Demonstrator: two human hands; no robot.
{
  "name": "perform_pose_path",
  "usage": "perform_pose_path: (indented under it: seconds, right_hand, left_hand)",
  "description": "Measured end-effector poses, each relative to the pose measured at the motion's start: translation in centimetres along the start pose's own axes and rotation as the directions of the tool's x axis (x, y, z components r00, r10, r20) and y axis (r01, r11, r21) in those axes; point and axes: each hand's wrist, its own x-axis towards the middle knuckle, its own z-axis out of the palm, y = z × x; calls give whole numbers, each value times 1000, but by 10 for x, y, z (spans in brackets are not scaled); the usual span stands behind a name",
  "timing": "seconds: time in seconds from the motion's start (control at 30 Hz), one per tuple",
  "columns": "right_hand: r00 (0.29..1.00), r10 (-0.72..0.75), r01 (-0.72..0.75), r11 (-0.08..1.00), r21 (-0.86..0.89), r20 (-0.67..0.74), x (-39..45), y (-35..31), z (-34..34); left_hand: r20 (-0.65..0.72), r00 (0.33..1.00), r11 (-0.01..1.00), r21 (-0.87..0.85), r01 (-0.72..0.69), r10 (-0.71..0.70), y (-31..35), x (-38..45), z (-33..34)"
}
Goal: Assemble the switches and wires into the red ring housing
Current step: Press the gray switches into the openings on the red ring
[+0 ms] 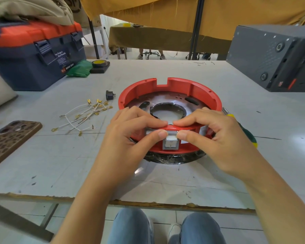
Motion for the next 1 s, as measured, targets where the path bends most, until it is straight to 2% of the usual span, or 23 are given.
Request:
perform_pose_path:
  seconds: [0.47, 1.0]
  right_hand:
    - [998, 52, -50, 997, 64, -30, 0, 0, 2]
    - [998, 63, -63, 997, 35, -16, 0, -6, 3]
  left_hand:
    - [-25, 999, 1000, 23, -22, 22, 1, 1, 3]
    - [-28, 999, 1000, 23, -20, 20, 4, 2, 4]
